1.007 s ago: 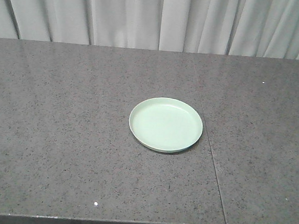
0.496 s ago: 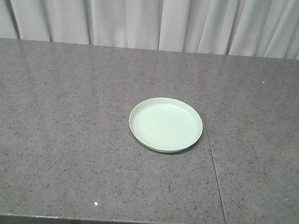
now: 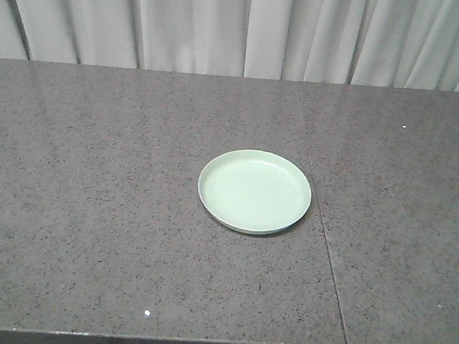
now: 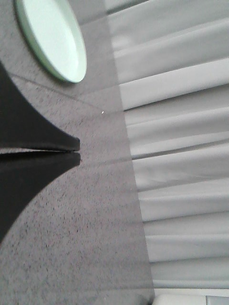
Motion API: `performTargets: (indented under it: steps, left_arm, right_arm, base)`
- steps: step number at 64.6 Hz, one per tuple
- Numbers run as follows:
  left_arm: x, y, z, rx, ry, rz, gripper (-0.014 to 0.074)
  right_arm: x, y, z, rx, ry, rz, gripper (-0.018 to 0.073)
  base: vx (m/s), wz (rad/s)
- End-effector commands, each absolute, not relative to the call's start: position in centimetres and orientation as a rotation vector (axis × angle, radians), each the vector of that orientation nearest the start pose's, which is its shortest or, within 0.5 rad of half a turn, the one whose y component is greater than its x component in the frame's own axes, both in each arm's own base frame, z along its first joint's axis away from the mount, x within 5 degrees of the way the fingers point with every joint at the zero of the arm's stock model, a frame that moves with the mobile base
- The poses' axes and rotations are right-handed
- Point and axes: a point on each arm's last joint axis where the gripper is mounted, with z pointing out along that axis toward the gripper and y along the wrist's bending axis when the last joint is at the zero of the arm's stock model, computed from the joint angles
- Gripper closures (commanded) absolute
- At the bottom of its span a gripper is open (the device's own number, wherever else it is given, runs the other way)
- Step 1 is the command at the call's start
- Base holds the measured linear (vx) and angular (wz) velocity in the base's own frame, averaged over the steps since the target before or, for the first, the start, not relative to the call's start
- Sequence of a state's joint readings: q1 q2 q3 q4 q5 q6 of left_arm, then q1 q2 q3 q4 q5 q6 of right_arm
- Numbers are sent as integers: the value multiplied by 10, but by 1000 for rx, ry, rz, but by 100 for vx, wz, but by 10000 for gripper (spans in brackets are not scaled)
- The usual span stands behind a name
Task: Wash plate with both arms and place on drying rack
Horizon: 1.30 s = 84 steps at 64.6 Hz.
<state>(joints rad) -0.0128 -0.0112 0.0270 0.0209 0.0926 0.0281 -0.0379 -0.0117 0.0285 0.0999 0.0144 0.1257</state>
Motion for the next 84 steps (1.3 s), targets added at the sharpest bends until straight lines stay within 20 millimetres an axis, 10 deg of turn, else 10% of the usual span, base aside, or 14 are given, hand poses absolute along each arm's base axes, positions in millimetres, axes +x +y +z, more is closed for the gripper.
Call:
performTargets:
  steps: [1,15,26,39,52,84]
  left_arm:
    - [57,-1,196,37,1532,23,602]
    - [57,-1,196,37,1532,23,602]
    - [57,-1,196,37,1532,23,602]
    - [57,-1,196,37,1532,23,602]
    - [57,-1,196,37,1532,23,602]
    - [57,-1,196,37,1532,23,602]
  right_arm:
    - [55,-5,208,348,1370,299,567]
    - [53,-6,219,546,1293,522,567]
    - [42,2,273,402,1347,484,535]
    - [43,10,323,215,1502,368,234]
    - [62,6,334,253,1480,360,-32]
    - [167,32,423,-266,1930,404,24]
  base:
    - [0,0]
    - [0,0]
    - [0,0]
    - [0,0]
    - [0,0]
    - [0,0]
